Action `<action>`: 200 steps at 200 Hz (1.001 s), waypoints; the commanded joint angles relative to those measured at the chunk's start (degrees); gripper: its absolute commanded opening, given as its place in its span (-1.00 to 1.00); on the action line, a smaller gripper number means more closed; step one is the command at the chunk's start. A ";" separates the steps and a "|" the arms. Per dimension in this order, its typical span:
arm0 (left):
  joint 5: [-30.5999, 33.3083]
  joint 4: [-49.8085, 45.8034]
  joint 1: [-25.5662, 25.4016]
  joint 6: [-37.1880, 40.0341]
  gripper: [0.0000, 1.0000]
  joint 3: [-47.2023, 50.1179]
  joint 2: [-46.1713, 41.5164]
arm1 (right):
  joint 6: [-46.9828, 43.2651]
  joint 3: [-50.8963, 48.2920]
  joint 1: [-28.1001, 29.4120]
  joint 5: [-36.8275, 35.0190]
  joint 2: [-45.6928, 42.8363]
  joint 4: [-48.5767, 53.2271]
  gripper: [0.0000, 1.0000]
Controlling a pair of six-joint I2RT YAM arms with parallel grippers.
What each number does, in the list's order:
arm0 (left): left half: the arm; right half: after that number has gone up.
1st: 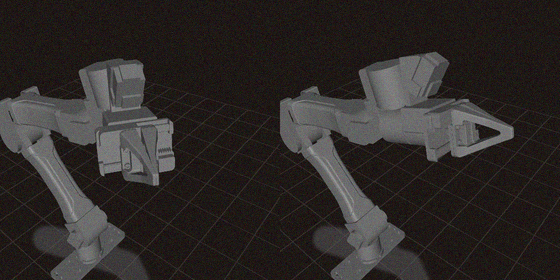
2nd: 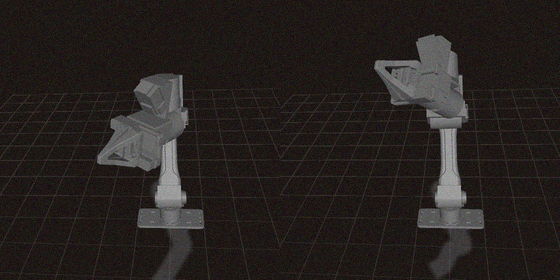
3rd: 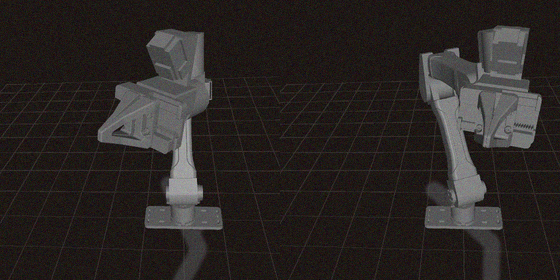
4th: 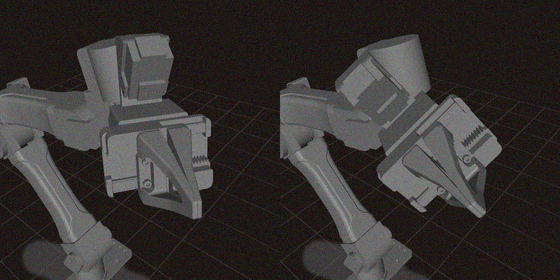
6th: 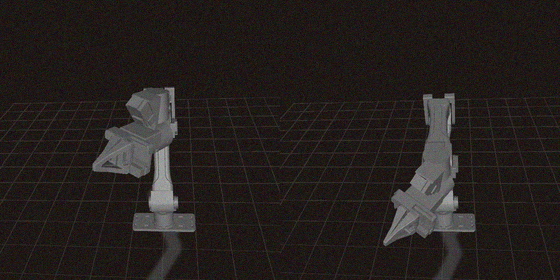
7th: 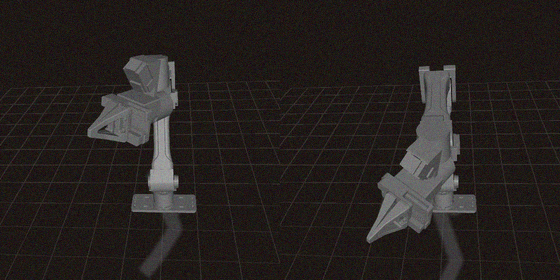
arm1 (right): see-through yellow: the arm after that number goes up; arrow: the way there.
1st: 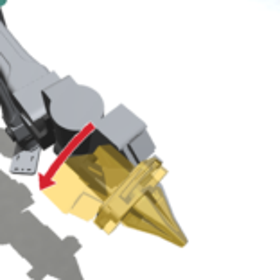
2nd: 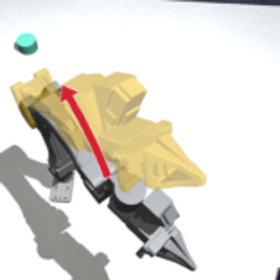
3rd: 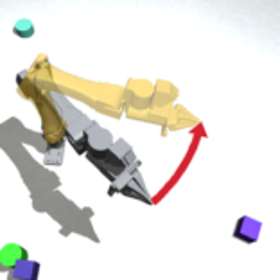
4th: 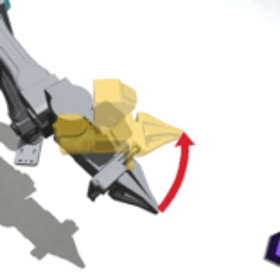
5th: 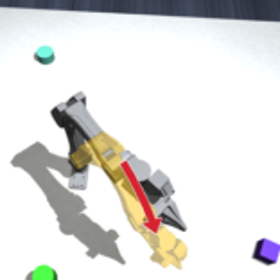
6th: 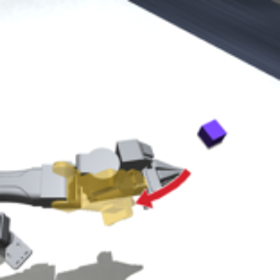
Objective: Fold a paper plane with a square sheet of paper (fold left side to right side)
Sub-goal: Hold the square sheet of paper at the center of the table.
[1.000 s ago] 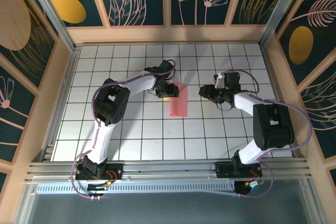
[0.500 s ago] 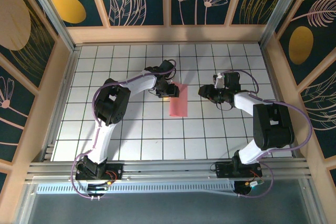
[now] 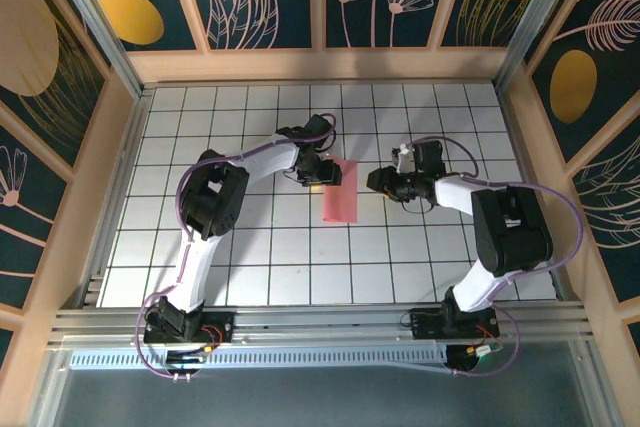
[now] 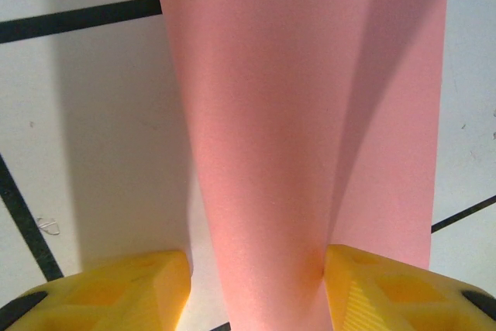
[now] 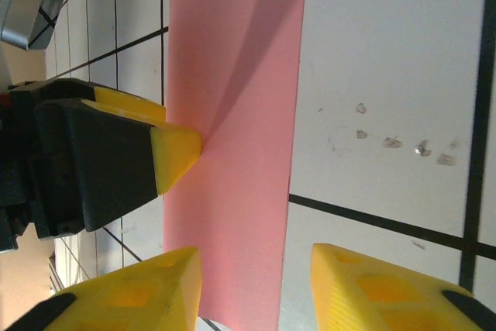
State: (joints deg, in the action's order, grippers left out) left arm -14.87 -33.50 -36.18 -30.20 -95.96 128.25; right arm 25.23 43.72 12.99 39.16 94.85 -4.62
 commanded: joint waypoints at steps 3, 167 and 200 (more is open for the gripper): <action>-0.73 7.42 -2.53 0.59 0.03 3.05 7.67 | 1.38 1.94 1.78 1.44 2.25 -1.93 -0.30; 2.09 9.14 -2.49 0.14 0.06 4.82 4.59 | -1.46 7.54 6.86 -4.10 15.96 2.57 -1.00; 6.50 8.65 -2.25 0.32 0.22 5.50 -0.69 | -2.36 6.91 6.83 -6.26 17.00 4.57 -1.00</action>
State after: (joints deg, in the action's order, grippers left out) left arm -12.23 -30.44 -37.39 -30.24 -93.19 126.17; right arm 25.58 51.27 19.40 39.22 108.49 -5.54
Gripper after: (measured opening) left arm 0.580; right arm 0.047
